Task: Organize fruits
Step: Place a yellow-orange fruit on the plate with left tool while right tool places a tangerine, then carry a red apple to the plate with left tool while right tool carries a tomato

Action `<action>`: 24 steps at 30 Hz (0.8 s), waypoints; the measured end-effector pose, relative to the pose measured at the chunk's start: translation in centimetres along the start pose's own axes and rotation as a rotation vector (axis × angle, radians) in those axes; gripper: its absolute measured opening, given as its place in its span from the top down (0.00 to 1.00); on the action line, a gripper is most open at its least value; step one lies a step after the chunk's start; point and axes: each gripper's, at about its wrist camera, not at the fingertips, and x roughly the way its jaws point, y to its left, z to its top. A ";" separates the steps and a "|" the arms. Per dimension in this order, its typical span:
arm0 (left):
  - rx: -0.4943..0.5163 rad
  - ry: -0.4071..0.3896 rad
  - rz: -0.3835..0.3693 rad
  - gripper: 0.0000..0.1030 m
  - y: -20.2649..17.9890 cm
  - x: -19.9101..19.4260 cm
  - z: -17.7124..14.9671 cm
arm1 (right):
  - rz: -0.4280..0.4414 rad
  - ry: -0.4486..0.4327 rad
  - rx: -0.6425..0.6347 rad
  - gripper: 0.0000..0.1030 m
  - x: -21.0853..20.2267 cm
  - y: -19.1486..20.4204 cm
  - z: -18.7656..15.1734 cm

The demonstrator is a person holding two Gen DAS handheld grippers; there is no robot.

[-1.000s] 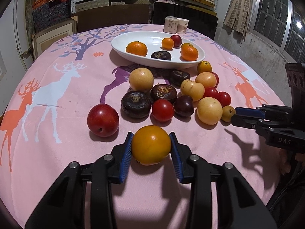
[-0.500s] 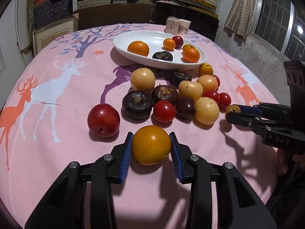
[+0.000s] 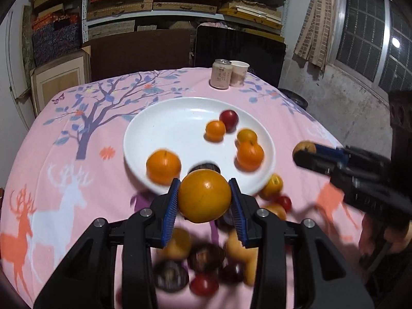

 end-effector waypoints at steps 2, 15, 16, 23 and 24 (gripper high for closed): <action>-0.026 0.021 0.002 0.64 0.6 2.6 2.0 | -0.016 -0.010 -0.013 0.72 1.6 0.1 0.8; -0.084 0.059 0.031 0.45 2.8 6.6 4.3 | -0.005 -0.025 0.000 0.62 5.5 -1.4 1.5; -0.092 0.053 0.021 0.45 2.9 5.7 4.0 | -0.001 -0.025 0.015 0.60 5.1 -1.5 1.3; -0.046 0.022 0.048 0.27 2.8 -0.6 -1.2 | 0.043 -0.021 0.104 0.45 0.5 -1.8 -1.9; -0.041 0.029 0.051 0.27 2.9 -1.5 -2.4 | 0.051 -0.014 0.114 0.45 -0.1 -1.7 -2.6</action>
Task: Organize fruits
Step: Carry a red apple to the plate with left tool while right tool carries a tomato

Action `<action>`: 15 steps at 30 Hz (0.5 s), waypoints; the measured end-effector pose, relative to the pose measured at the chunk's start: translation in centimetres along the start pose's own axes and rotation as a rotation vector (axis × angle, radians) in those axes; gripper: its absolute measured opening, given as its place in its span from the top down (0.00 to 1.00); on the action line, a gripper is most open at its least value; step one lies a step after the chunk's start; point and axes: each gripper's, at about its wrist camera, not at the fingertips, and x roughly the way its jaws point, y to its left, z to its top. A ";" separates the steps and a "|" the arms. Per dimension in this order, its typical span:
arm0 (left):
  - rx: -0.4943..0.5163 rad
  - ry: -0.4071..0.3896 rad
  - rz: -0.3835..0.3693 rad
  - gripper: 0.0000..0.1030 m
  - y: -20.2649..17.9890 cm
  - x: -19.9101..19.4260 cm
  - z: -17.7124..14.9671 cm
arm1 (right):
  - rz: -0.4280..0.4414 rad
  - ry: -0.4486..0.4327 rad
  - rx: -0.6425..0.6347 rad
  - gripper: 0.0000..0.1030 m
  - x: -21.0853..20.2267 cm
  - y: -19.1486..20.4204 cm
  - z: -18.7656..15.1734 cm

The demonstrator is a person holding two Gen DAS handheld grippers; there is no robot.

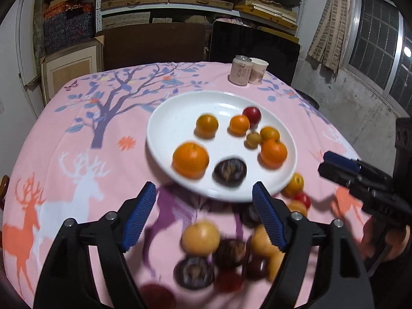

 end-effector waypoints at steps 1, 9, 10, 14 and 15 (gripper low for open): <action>0.001 0.006 0.004 0.27 0.2 -0.7 -1.2 | 0.009 0.004 0.010 0.45 -0.6 0.1 -0.7; -0.015 0.065 0.092 0.27 2.5 -3.7 -8.4 | 0.015 -0.013 -0.008 0.43 -2.8 1.5 -5.3; -0.019 0.084 0.121 0.27 2.8 -3.4 -8.9 | 0.015 -0.017 -0.006 0.43 -3.0 1.5 -5.3; -0.015 0.128 0.190 0.38 3.6 -1.5 -9.5 | 0.006 -0.017 0.000 0.42 -3.3 1.4 -5.3; -0.019 0.143 0.173 0.43 3.7 -1.0 -9.5 | 0.003 -0.018 0.003 0.42 -3.4 1.3 -5.4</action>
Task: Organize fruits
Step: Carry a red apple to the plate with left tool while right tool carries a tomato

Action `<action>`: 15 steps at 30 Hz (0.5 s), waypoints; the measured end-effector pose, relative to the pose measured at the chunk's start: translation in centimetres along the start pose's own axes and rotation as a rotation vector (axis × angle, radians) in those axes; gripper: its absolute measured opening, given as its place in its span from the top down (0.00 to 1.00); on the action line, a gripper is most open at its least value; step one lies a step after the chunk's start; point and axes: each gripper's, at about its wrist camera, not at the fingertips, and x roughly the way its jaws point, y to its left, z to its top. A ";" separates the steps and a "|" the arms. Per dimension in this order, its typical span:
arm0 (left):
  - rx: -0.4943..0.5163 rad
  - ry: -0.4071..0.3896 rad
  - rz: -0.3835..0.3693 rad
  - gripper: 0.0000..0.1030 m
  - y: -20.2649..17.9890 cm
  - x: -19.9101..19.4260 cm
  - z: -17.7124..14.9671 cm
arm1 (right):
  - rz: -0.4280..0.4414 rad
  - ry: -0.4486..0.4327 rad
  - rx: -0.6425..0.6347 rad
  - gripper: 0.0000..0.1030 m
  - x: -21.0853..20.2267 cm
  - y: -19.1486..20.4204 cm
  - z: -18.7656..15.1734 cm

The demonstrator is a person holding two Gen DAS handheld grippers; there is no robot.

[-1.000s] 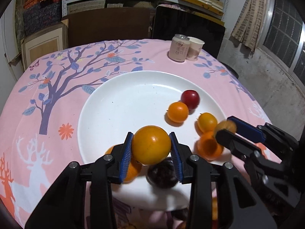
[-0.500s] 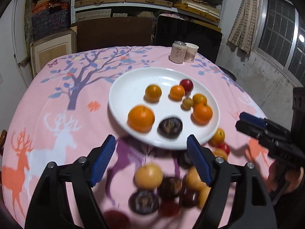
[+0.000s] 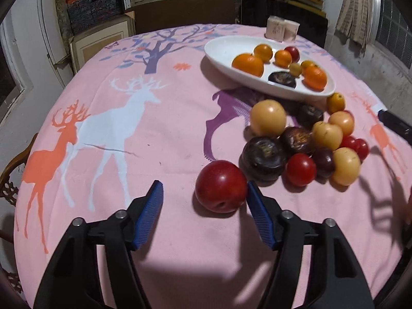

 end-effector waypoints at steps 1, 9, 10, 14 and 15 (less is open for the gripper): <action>-0.015 0.014 -0.040 0.47 0.1 0.3 0.1 | 0.000 -0.002 0.002 0.42 -0.1 0.0 0.0; 0.033 -0.067 -0.105 0.63 -1.0 -1.0 0.0 | 0.044 0.110 -0.035 0.42 1.4 0.7 -0.6; 0.025 -0.085 -0.112 0.63 -0.9 -1.4 -0.1 | 0.032 0.124 -0.050 0.42 1.6 1.0 -0.8; -0.036 -0.110 -0.125 0.63 -0.1 -1.8 0.1 | -0.056 0.208 -0.096 0.42 2.5 1.8 -1.6; -0.046 -0.112 -0.128 0.63 0.1 -1.8 0.1 | -0.074 0.235 -0.109 0.42 2.9 2.0 -1.9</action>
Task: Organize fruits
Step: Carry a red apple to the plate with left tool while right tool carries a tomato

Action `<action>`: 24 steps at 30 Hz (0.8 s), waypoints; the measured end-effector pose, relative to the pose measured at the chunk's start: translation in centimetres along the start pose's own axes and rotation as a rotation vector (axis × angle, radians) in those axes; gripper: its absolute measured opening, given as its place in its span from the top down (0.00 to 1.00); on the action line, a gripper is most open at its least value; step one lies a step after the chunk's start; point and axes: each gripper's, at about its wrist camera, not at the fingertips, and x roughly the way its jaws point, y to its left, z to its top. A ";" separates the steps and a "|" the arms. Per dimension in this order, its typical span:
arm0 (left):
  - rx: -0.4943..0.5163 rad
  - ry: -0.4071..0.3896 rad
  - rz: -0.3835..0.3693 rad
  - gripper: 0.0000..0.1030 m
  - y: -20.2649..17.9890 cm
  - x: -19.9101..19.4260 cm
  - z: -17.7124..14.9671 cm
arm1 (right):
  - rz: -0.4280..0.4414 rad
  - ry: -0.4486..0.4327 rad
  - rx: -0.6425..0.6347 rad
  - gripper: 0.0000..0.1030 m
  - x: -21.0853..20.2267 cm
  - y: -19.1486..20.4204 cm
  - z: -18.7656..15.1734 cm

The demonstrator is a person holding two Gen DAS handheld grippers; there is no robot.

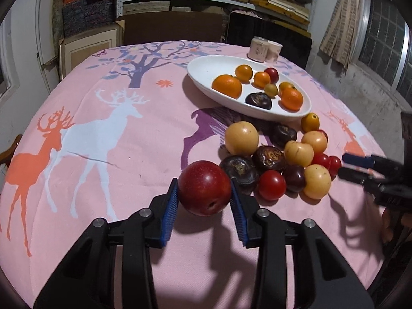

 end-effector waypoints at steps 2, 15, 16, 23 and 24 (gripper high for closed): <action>-0.005 -0.004 -0.007 0.63 0.1 0.0 0.1 | -0.017 0.035 -0.002 0.50 0.7 0.0 -0.1; 0.007 -0.016 -0.021 0.63 -0.1 -0.3 0.0 | -0.043 0.093 -0.007 0.65 2.5 0.0 0.9; 0.006 -0.016 -0.021 0.63 -0.1 -0.3 0.0 | -0.040 0.092 -0.006 0.65 2.5 0.0 1.0; 0.004 -0.033 -0.035 0.63 -0.2 -0.6 0.0 | -0.006 0.028 0.032 0.72 0.9 -0.4 0.8; 0.007 -0.032 -0.042 0.63 -0.3 -0.6 0.0 | 0.008 0.013 0.039 0.72 0.4 -0.5 0.8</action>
